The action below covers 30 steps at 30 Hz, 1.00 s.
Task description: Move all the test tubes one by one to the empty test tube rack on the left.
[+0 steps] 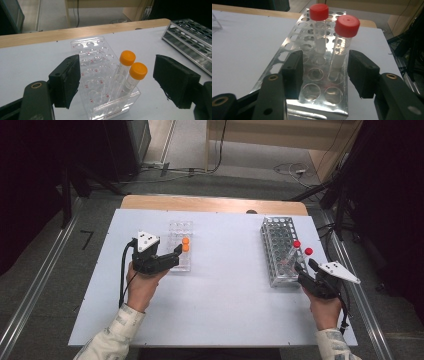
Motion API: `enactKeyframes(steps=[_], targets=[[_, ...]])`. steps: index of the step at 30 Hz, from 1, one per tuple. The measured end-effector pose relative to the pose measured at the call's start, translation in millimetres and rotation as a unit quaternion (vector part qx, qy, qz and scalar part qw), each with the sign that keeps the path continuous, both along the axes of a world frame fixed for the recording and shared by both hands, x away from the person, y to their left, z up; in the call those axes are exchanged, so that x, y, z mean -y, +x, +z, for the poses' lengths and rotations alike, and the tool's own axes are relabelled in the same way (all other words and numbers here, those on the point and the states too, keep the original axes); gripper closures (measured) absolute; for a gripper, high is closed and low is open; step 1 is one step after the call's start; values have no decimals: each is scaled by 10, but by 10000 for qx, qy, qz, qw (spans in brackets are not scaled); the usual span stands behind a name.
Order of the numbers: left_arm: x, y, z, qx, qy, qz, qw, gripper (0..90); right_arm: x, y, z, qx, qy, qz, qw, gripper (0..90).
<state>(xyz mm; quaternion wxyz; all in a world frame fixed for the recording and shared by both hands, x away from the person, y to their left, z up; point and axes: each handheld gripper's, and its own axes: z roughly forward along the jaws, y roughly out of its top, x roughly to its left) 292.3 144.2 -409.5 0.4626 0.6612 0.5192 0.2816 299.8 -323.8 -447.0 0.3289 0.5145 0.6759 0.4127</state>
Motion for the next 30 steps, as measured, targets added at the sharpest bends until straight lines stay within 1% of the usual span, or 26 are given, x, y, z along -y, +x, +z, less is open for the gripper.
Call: enactKeyframes(steps=[3, 8, 12, 17, 21, 25, 30], targets=[[1, 2, 0, 0, 0, -3, 10000, 222, 33, 90, -33, -54, 111, -97, 9999, 522], [5, 5, -7, -11, -10, -5, 10000, 224, 43, 186, -61, -71, 103, -190, 9997, 563], [9, 5, -9, -11, 1, -7, 10000, 225, 47, 236, -85, -123, 119, -225, 9996, 589], [14, 8, -14, -9, 14, -12, 10000, 225, 42, 277, -102, -123, 85, -220, 9996, 639], [14, 8, -17, -19, 16, -12, 10000, 225, 36, 282, -105, -101, 64, -234, 9997, 702], [9, 6, -13, 1, 3, -3, 10000, 224, 51, 260, -56, -15, 135, -253, 9996, 711], [6, 6, -11, 3, -2, -6, 10000, 224, 71, 192, 107, 218, 279, -291, 9989, 712]])
